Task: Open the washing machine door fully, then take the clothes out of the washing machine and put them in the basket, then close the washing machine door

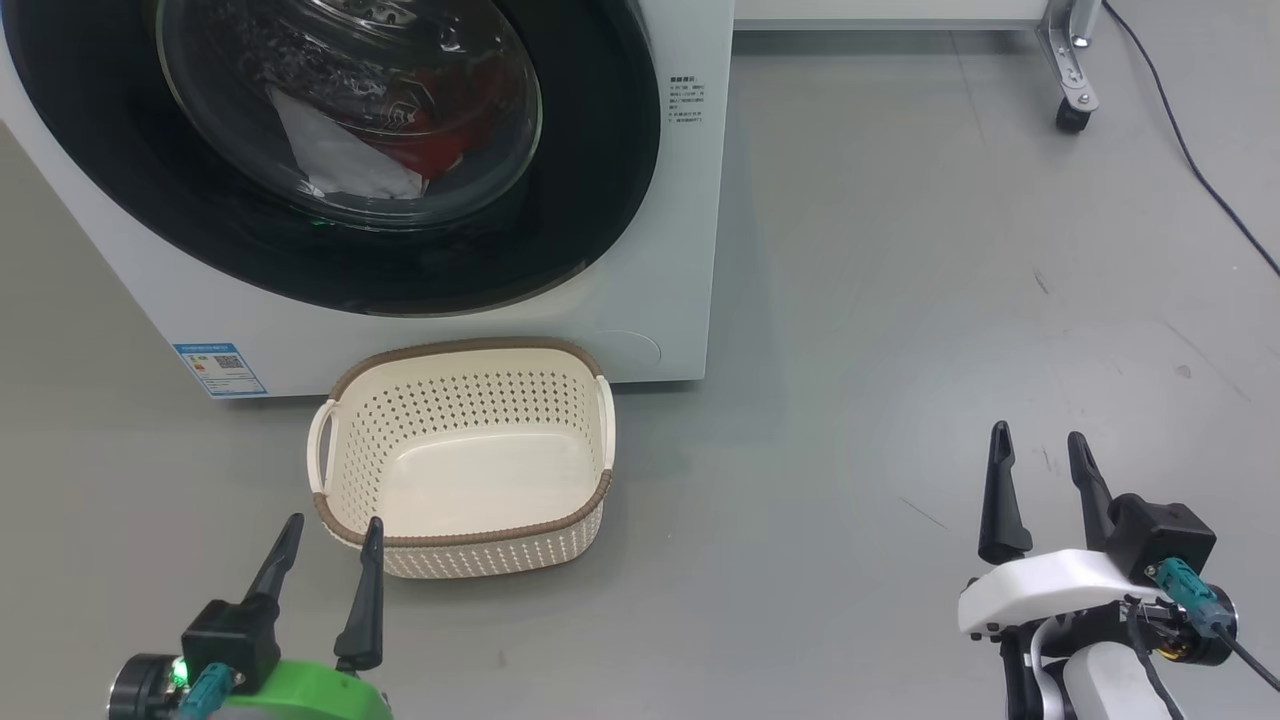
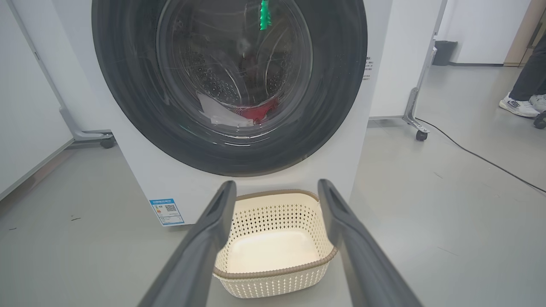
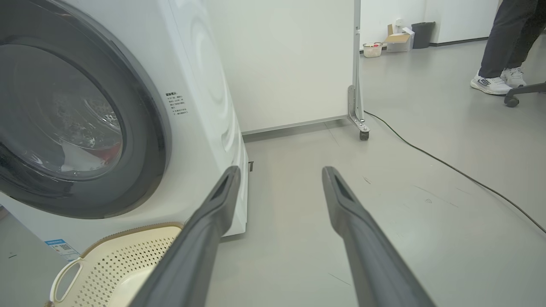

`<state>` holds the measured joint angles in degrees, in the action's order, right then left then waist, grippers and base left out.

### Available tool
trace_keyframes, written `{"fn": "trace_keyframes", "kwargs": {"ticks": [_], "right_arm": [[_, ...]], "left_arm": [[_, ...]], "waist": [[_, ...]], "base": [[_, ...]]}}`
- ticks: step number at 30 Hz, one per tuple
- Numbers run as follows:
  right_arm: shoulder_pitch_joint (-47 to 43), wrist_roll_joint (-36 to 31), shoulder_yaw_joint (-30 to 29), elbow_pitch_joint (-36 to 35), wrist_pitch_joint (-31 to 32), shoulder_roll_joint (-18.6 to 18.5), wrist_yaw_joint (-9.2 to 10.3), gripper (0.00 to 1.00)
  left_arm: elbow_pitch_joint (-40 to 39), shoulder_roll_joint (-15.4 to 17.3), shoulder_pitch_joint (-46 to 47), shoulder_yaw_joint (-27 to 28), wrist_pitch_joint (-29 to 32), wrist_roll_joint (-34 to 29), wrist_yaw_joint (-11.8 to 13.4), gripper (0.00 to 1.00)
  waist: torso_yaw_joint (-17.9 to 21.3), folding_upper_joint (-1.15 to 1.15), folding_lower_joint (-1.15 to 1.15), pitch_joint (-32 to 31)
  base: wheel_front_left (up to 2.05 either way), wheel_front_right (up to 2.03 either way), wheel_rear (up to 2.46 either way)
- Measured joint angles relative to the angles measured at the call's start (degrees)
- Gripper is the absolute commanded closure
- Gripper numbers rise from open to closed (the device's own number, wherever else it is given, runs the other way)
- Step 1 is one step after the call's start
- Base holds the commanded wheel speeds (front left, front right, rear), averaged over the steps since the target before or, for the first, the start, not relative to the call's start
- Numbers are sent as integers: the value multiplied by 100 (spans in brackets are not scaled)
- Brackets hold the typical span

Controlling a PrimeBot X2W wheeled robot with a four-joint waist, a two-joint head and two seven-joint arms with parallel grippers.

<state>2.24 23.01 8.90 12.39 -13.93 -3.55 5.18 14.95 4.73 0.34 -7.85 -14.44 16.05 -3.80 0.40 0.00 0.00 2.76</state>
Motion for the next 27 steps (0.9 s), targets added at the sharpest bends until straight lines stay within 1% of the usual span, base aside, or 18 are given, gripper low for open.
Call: {"fn": "trace_keyframes", "kwargs": {"ticks": [8,13,26,27], "right_arm": [[66,-51,89,105,0,-1,-10,0],[74,-51,104,148,0,-1,-57,0],[87,-90,133,198,0,-5,-68,0],[88,-109,156,193,0,-20,-91,91]], "left_arm": [[107,-26,29,9,0,-1,1,0],[133,-44,62,16,0,-9,1,0],[221,-75,68,37,0,-52,1,0],[221,-78,70,34,0,-53,1,0]], "waist": [[-10,0,0,-13],[-11,0,0,-18],[-33,0,0,-22],[-37,0,0,-12]], "base": [[0,0,0],[0,0,0],[0,0,0],[0,0,0]]}}
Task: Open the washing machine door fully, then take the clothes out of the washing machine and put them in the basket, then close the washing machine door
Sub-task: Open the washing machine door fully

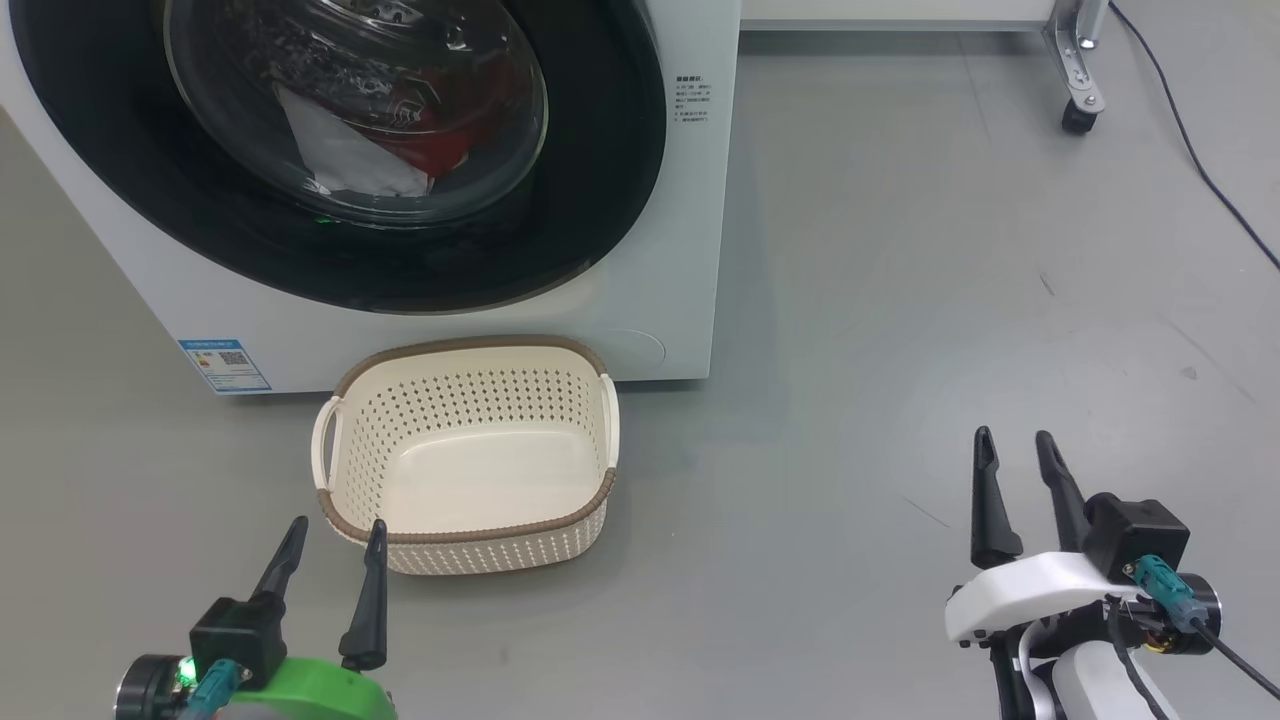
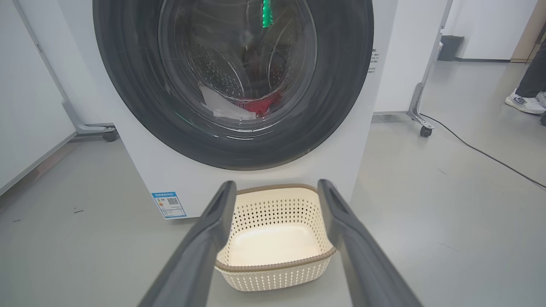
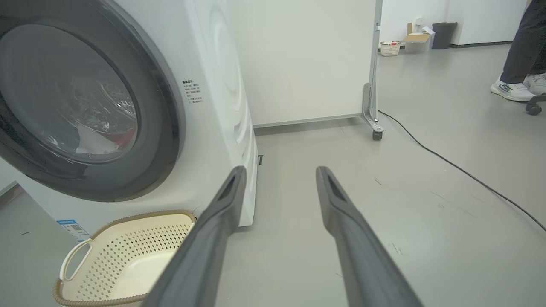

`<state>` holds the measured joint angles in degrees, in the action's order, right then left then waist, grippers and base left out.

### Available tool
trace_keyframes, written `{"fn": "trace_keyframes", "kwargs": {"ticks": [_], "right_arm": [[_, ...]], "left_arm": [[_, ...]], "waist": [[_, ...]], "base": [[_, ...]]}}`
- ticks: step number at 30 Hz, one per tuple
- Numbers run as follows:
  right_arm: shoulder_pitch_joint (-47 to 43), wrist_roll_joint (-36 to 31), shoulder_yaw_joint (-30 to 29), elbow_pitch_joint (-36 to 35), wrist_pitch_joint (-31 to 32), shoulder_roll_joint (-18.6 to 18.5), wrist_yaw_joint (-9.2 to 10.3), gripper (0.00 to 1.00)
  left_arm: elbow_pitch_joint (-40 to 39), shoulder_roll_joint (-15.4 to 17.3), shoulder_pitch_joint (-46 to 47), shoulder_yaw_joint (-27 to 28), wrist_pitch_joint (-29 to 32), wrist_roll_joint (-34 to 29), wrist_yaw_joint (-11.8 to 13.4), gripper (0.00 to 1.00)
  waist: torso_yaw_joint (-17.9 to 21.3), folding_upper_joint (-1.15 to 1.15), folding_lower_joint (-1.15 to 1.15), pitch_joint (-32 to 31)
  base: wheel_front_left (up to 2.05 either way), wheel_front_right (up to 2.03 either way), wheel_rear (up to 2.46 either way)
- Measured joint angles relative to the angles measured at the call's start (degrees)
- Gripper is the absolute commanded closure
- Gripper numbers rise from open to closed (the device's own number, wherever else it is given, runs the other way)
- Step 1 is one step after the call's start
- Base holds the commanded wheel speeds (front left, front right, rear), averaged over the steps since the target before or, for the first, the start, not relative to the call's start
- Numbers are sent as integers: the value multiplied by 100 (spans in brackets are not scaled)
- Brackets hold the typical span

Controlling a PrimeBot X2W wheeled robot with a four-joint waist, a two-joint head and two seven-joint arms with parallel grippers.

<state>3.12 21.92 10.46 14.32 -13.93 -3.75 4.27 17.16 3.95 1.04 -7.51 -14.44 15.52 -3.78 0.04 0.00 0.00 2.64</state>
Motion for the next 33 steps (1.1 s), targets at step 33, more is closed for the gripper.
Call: {"fn": "trace_keyframes", "kwargs": {"ticks": [33], "right_arm": [[1724,4485,-1494,-502,1332,118,-655,100]], "left_arm": [[-74,-105,723,-491,0,-118,-166,0]], "waist": [[-743,0,0,1136]], "base": [[0,0,0]]}}
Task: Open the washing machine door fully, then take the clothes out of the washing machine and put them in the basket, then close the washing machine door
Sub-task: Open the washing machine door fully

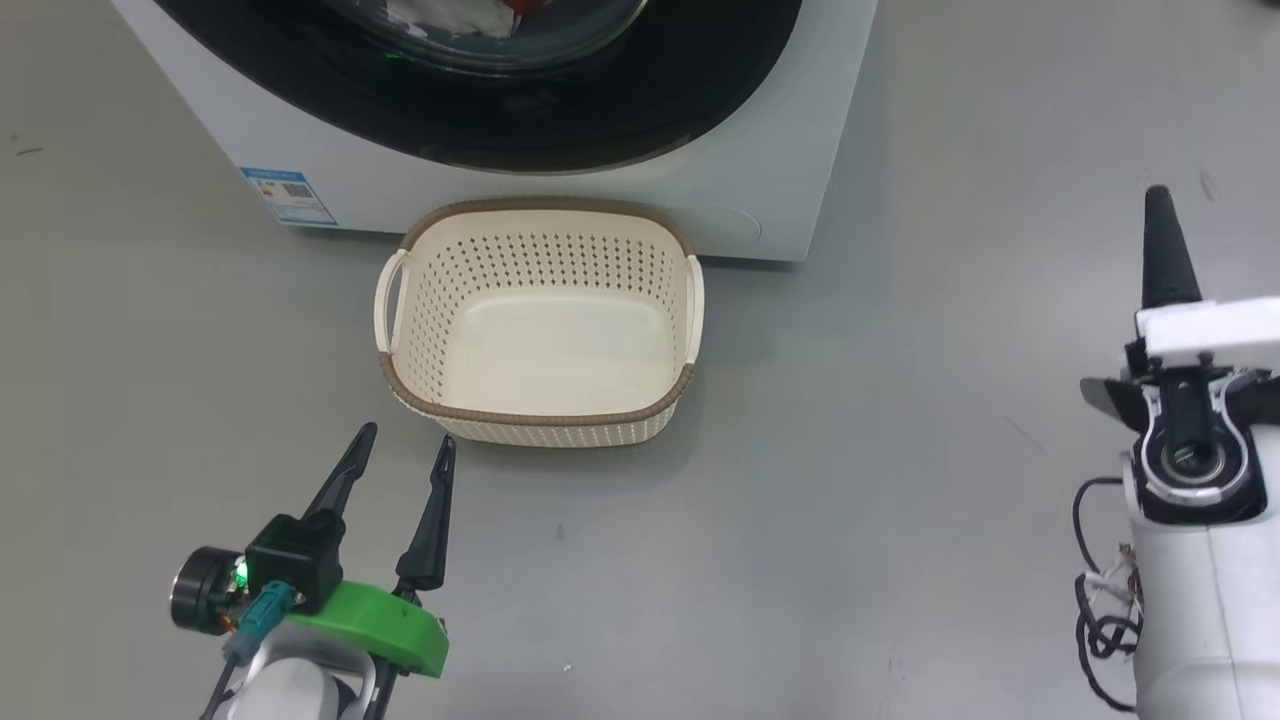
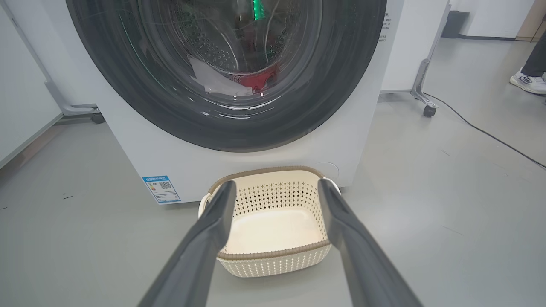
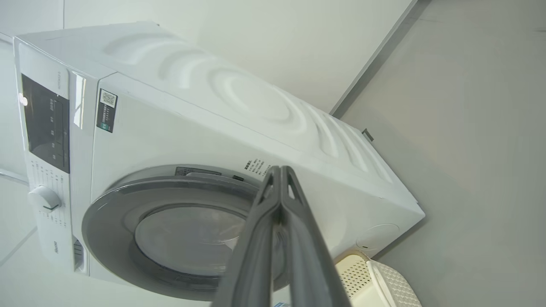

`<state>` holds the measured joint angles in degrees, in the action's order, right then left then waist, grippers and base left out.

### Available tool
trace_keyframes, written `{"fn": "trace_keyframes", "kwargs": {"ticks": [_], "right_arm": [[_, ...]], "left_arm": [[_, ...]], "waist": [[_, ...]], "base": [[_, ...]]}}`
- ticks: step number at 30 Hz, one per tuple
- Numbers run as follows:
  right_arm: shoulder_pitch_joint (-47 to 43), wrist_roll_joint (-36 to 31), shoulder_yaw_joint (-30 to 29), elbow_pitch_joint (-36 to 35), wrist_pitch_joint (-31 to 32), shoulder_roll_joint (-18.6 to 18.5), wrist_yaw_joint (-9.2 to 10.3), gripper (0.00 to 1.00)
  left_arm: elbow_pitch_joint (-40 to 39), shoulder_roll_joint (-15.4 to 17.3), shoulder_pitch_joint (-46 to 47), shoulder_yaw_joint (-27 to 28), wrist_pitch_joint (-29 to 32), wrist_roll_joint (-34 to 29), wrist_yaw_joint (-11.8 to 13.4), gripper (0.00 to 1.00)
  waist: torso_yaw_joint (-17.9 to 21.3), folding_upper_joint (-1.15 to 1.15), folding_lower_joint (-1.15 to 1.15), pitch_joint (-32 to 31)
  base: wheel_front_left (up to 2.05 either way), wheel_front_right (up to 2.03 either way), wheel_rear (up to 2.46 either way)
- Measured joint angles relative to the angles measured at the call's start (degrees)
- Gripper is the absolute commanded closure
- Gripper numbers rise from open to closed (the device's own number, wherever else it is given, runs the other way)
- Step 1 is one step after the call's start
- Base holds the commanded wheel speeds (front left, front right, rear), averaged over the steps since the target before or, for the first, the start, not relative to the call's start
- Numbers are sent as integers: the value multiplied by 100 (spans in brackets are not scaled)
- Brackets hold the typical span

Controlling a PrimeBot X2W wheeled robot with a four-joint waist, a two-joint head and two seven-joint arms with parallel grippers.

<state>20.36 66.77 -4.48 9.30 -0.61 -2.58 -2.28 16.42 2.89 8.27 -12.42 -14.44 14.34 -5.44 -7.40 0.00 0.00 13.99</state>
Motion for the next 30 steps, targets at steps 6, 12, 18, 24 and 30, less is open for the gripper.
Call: {"fn": "trace_keyframes", "kwargs": {"ticks": [6,12,18,24,30], "right_arm": [[725,549,-193,-160,393,-10,252,100],[1345,689,-257,-188,727,-66,576,100],[1908,676,-327,-122,962,-368,801,100],[2607,682,-315,-33,1238,-508,894,100],[3227,693,-200,194,1523,-602,910,100]], "left_arm": [[-30,-13,174,-65,0,0,-26,0],[-55,-26,358,-133,0,0,-42,0],[-57,-52,477,-235,0,38,-87,0],[-67,-70,617,-271,0,136,-91,0],[-70,-84,735,-337,0,198,-92,0]], "waist": [[-172,0,0,295],[-338,0,0,586],[-511,0,0,856],[-685,0,0,1123],[-835,0,0,1380]], "base": [[0,0,0],[0,0,0],[0,0,0],[0,0,0],[0,0,0]]}}
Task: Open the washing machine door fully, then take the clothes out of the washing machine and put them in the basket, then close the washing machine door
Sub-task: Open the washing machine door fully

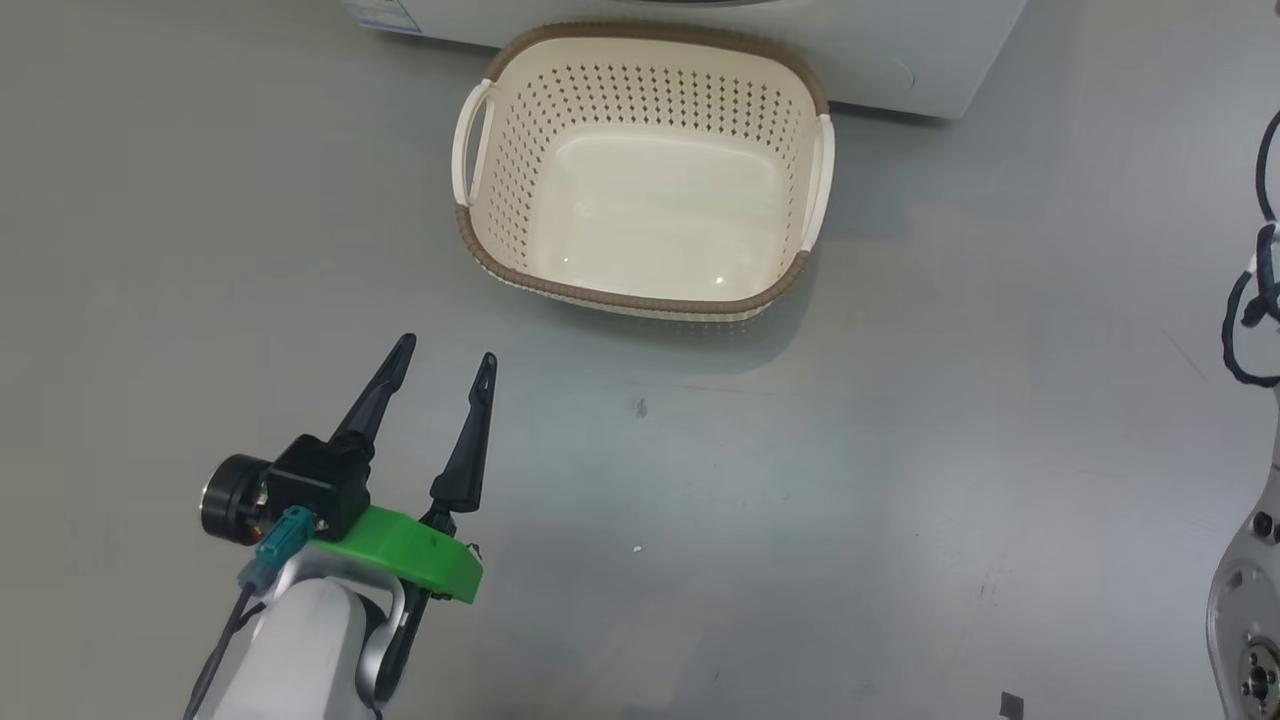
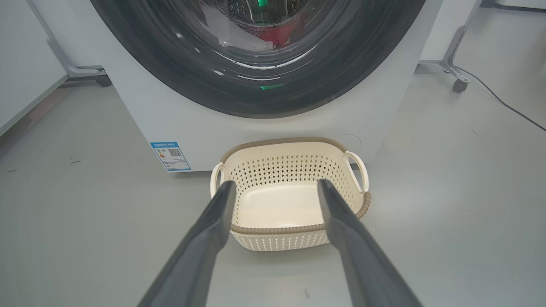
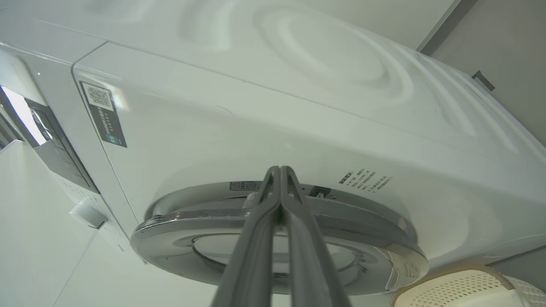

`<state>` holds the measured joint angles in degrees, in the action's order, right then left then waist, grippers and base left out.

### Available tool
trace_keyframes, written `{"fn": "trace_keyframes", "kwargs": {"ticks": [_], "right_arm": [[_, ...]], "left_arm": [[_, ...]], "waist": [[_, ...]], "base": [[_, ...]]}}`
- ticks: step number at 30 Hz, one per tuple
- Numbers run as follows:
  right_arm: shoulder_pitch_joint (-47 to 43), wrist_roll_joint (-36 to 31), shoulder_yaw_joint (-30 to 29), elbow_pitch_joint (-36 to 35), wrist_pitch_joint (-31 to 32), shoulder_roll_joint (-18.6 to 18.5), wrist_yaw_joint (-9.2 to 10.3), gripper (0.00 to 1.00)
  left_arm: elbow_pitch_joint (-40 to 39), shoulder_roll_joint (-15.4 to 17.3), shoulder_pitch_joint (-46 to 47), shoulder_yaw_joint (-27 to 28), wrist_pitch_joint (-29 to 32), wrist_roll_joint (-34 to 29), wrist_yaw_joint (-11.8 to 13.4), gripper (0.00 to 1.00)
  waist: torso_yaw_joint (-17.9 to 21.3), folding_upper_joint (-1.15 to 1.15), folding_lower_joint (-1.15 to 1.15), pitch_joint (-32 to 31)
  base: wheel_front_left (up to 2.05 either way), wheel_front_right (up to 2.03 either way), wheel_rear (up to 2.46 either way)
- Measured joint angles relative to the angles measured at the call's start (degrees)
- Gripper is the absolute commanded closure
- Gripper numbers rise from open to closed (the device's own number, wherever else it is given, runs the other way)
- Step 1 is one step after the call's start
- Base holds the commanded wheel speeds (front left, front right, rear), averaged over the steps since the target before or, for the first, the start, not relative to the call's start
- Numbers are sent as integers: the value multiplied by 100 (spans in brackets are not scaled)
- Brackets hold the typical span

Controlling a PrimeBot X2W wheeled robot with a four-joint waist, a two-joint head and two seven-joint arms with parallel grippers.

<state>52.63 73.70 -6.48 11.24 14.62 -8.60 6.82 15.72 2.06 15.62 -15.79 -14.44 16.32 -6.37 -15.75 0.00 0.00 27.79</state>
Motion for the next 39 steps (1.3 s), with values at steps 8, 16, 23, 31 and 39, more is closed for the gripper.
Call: {"fn": "trace_keyframes", "kwargs": {"ticks": [8,16,23,31,39], "right_arm": [[623,36,69,470,293,-54,41,100],[1205,145,24,984,510,-65,43,100],[1472,391,-135,1560,686,41,43,100],[1868,376,-15,2017,862,41,43,100],[2304,366,-54,2299,959,8,46,100]], "left_arm": [[-11,-29,168,-160,0,214,-7,0],[-30,-45,261,-302,0,387,-8,0],[12,-54,324,-437,0,570,-8,0],[31,-58,327,-480,0,679,-5,0],[29,-65,336,-613,0,849,-1,0]], "waist": [[-198,0,0,270],[-374,0,0,496],[-530,0,0,629],[-652,0,0,704],[-743,0,0,767]], "base": [[0,0,0],[0,0,0],[0,0,0],[0,0,0],[0,0,0]]}}
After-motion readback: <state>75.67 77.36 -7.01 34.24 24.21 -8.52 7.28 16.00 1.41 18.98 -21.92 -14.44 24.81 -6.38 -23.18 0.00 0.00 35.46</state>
